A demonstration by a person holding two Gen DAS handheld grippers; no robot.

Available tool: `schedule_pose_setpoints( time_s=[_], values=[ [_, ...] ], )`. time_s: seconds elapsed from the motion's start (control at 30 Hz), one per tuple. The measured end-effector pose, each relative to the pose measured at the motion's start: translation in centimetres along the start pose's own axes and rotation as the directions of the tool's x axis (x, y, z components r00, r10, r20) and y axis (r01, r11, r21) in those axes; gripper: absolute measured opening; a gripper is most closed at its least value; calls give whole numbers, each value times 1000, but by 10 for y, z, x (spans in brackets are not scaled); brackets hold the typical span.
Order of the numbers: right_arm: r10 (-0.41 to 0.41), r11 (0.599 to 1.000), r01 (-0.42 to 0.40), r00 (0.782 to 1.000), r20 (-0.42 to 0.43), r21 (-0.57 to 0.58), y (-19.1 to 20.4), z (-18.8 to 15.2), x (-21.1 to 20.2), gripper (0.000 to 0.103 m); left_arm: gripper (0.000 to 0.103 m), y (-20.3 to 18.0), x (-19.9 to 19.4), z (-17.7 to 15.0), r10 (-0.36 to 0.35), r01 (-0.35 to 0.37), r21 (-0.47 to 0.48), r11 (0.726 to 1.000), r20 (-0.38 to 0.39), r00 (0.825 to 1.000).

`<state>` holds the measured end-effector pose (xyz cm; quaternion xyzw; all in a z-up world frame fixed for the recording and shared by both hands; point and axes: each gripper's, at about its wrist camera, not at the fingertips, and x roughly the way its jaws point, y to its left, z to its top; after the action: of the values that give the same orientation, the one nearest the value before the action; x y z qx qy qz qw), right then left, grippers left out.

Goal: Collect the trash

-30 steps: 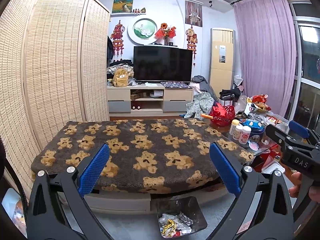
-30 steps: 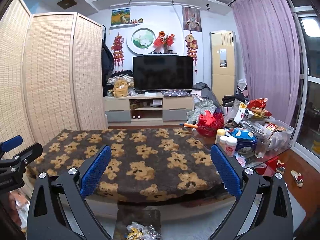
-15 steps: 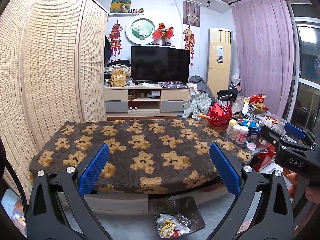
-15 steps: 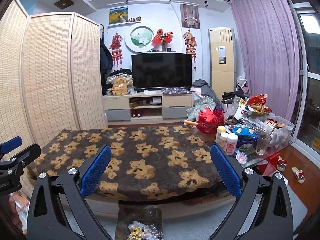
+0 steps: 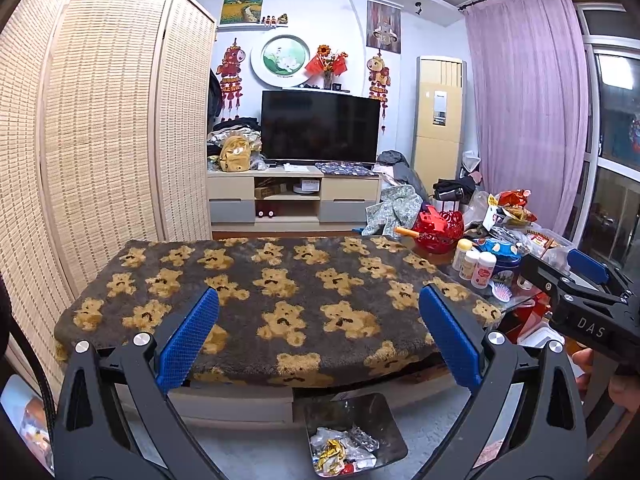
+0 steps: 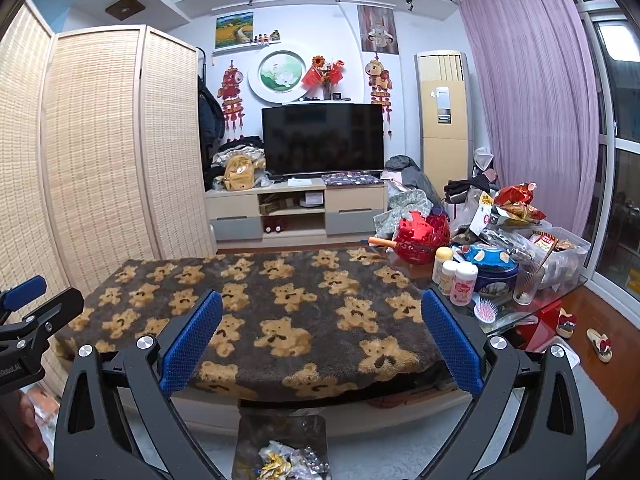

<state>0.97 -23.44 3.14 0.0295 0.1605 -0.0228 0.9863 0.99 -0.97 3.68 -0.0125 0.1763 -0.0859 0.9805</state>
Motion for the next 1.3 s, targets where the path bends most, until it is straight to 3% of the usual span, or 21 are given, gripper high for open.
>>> schedule_pose_setpoints(
  time_s=[1.1, 1.3],
  values=[
    [-2, 1000, 2, 1000, -9, 8, 11, -4, -1, 100, 95, -6, -1, -6, -16, 16, -13, 1000, -8, 1000],
    [1, 1000, 0, 1000, -10, 7, 11, -5, -1, 100, 95, -5, 1, -6, 26, -26, -9, 1000, 1, 1000]
  ],
)
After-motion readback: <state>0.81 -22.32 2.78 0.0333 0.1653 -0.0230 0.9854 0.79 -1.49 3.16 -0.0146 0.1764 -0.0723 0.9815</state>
